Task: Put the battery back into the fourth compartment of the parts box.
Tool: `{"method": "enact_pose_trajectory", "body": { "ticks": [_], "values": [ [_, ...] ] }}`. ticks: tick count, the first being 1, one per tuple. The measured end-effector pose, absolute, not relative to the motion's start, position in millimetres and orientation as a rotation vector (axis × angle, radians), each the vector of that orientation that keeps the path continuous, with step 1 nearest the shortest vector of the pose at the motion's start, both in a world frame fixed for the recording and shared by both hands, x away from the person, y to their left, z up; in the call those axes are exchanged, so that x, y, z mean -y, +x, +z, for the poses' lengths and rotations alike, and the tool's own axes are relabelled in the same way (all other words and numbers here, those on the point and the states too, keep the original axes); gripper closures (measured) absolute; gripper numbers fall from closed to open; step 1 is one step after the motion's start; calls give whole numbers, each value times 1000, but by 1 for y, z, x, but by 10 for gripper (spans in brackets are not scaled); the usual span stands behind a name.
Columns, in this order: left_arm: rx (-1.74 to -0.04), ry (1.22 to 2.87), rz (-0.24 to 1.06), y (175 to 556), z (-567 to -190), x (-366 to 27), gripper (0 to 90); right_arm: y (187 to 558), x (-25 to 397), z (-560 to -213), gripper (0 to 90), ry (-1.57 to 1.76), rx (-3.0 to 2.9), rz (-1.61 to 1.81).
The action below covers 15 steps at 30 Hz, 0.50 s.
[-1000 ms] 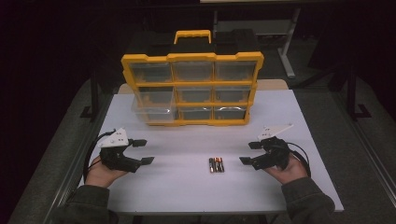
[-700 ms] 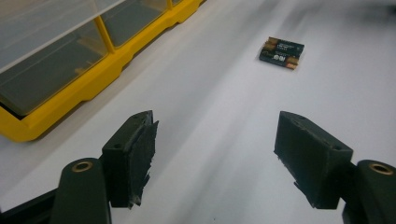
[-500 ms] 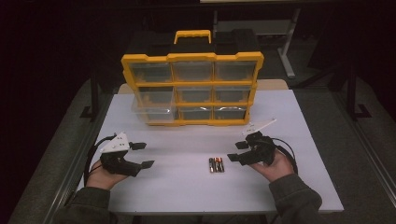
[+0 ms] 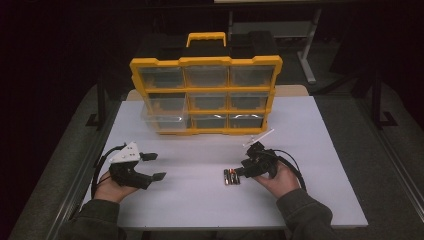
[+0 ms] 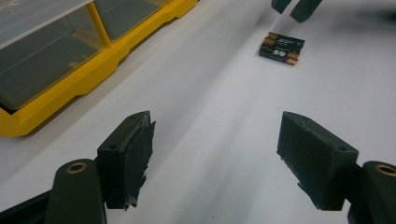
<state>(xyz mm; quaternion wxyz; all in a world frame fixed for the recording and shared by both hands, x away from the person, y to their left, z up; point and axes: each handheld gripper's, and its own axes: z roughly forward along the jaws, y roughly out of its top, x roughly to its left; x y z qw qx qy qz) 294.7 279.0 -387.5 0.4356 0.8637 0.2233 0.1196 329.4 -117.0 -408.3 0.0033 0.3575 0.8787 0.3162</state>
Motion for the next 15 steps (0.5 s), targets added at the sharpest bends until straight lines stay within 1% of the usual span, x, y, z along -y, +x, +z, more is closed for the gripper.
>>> {"method": "enact_pose_trajectory", "body": {
  "ticks": [15],
  "values": [
    [-538,2151,292,293,-387,-277,266,332,104,-425,583,1173,-2796,891]
  ]
}}
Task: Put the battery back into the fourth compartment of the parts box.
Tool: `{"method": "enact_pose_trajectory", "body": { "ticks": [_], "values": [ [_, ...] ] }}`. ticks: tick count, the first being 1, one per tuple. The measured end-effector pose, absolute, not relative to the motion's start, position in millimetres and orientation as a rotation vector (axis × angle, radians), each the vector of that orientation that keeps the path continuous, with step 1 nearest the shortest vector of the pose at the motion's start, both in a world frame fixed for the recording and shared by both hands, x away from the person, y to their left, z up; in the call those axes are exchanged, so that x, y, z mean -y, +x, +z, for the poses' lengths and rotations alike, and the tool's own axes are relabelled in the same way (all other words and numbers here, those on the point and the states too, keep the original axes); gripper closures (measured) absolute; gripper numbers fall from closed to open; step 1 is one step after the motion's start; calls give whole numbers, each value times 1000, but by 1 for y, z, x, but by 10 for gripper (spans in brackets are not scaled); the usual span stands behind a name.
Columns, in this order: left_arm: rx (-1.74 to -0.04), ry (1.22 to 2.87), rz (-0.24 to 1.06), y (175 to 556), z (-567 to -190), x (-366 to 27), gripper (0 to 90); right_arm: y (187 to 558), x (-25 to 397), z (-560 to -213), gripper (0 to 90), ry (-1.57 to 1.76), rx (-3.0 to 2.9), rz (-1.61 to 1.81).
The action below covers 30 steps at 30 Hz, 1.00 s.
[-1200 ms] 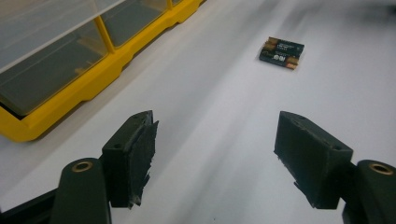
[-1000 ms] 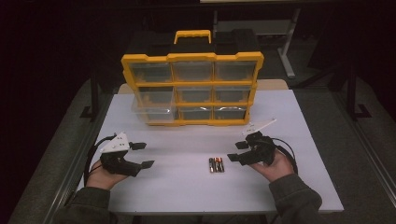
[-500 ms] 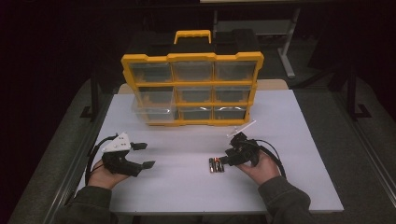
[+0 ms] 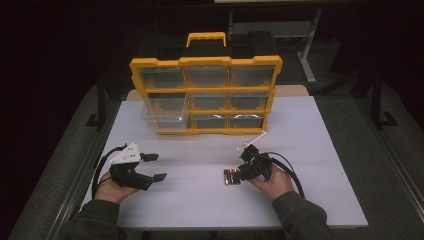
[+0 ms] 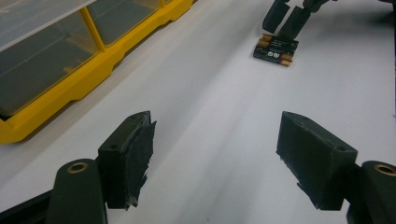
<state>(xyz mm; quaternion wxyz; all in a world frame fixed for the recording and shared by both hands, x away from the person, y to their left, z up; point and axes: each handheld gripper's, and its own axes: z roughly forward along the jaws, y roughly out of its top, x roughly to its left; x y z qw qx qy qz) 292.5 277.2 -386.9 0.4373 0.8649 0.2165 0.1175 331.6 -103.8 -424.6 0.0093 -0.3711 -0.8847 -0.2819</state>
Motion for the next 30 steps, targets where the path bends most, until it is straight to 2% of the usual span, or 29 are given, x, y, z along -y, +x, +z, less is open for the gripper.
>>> {"method": "enact_pose_trajectory", "body": {
  "ticks": [3,15,30],
  "values": [
    [-534,2152,292,293,-387,-277,266,332,102,-426,592,-1163,2767,-865],
    [-526,2150,297,291,-386,-277,267,328,105,-429,751,-1282,2805,-800],
    [-524,2156,288,291,-387,-277,266,329,124,-412,760,-1187,2784,-922]
  ]
}}
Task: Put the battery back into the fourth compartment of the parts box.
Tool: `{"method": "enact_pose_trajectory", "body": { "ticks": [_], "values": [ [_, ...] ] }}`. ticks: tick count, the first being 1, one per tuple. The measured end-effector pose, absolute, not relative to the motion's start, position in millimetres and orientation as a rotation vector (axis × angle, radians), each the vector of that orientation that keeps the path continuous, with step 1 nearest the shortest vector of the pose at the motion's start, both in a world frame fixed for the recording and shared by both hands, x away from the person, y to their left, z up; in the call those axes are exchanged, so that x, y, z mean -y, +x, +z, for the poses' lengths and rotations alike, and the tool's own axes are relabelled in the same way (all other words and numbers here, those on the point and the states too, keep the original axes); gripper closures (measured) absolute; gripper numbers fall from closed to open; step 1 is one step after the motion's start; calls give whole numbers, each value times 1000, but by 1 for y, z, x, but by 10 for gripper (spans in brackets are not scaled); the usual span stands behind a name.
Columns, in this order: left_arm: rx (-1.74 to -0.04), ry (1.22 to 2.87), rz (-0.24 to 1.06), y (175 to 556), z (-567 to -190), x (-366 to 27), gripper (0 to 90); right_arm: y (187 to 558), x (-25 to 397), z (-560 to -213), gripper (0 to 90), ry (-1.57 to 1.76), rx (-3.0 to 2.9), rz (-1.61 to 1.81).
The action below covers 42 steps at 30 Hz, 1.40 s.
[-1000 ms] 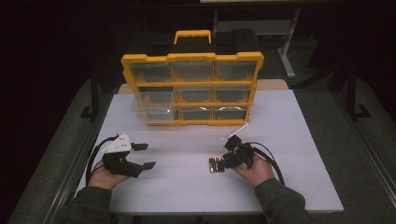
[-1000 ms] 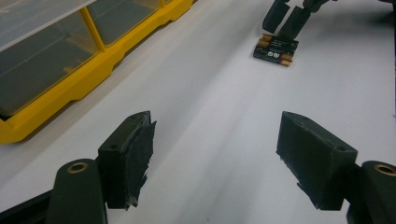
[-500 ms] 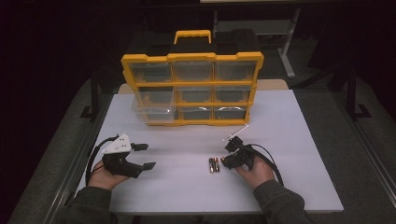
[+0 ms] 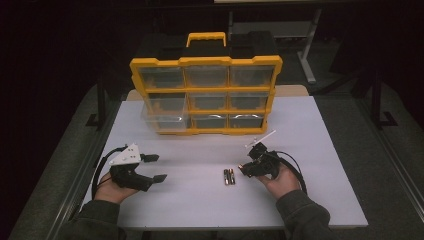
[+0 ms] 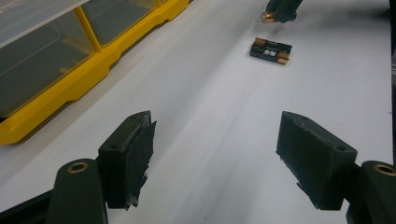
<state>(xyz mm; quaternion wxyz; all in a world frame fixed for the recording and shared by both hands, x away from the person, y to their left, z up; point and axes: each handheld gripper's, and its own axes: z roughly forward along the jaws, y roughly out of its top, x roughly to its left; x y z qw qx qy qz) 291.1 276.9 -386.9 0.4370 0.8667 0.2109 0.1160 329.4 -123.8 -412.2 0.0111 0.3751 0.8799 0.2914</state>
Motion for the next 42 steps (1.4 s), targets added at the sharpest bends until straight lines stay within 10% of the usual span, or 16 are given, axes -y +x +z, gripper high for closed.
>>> {"method": "enact_pose_trajectory", "body": {
  "ticks": [42],
  "values": [
    [-539,2125,290,292,-385,-282,264,384,91,-309,760,823,-2822,1108]
  ]
}}
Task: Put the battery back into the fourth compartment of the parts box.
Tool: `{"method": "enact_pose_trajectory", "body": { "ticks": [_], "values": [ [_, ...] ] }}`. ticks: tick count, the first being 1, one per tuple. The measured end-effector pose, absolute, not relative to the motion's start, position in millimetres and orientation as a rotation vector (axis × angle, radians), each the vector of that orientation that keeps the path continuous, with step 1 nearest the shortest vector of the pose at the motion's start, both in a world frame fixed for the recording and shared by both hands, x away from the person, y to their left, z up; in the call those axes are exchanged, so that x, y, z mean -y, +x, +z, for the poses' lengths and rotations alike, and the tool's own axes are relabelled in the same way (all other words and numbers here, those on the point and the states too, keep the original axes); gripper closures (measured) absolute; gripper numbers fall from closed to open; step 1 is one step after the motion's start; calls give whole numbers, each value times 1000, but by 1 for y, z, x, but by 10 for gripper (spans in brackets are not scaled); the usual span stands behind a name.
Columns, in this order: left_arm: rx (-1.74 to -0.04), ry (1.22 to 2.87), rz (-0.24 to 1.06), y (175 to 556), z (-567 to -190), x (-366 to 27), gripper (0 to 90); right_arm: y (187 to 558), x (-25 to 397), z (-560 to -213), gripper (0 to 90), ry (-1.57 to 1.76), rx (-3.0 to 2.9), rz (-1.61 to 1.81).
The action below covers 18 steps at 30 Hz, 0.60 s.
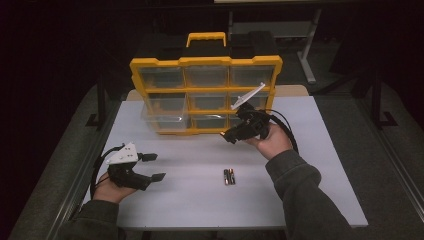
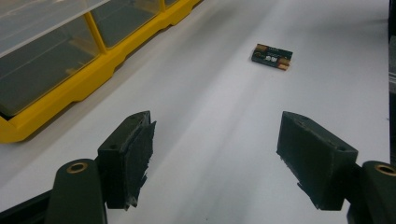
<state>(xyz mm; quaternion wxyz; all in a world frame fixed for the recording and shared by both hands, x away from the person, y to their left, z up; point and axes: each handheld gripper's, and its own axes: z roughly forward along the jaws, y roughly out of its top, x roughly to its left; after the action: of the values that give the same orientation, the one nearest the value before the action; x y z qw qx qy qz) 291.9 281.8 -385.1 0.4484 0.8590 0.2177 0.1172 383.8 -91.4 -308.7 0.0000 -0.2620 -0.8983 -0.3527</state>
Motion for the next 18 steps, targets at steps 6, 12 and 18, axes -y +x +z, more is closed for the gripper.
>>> {"method": "enact_pose_trajectory", "body": {
  "ticks": [6,12,18],
  "values": [
    [-538,2125,288,292,-385,-282,264,389,85,-298,760,-769,2856,-1113],
    [-531,2123,297,292,-384,-283,264,393,78,-281,760,-738,2867,-1129],
    [-531,2116,297,292,-384,-284,264,395,71,-266,760,-722,2863,-1148]
  ]
}}
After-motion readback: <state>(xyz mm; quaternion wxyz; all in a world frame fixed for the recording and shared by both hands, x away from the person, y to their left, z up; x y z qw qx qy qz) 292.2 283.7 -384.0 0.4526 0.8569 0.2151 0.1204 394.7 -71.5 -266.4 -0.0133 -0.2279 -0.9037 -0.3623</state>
